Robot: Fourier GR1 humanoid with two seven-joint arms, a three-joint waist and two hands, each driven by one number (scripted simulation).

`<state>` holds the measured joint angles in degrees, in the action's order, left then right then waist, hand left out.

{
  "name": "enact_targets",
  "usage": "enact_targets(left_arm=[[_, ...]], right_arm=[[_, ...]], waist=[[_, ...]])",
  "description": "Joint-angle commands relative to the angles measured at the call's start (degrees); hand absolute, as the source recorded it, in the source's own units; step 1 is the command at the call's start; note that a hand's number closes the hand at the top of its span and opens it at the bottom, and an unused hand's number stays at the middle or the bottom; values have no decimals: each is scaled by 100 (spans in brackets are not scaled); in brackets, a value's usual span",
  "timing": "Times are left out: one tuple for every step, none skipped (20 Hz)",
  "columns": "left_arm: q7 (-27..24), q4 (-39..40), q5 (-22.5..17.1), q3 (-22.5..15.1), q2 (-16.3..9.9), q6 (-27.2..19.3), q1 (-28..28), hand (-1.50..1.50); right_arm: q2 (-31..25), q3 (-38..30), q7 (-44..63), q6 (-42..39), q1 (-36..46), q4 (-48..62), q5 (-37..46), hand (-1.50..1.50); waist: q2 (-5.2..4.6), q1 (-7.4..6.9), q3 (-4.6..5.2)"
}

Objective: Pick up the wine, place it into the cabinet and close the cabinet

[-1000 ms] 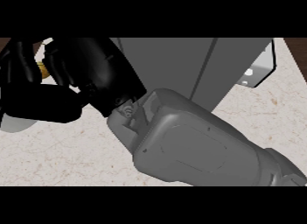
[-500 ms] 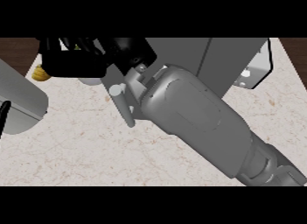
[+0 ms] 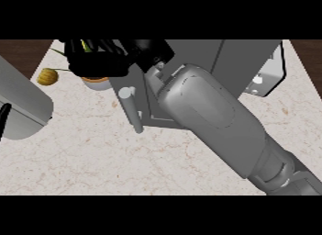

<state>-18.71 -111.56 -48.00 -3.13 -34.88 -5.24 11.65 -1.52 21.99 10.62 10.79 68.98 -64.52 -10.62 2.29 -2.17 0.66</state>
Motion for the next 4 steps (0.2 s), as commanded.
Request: enact_targets(left_arm=[[71, -106, -61, 47, 16, -1, -9, -150], [42, 69, 132, -174, 174, -183, -259, -150], [105, -56, 2, 12, 26, -58, -188, -150], [67, 124, 34, -12, 76, -31, -174, -150]], right_arm=[[-526, -424, -192, 101, -21, 953, 223, 150], [-375, -390, -201, 122, -60, 935, 173, 150], [-435, -396, -335, 147, -111, 999, 253, 150], [-529, -372, -224, 50, -119, 864, 245, 150]], waist=[[-300, 18, -60], [-331, 125, -59], [-318, 42, -60], [-299, 116, -58]])
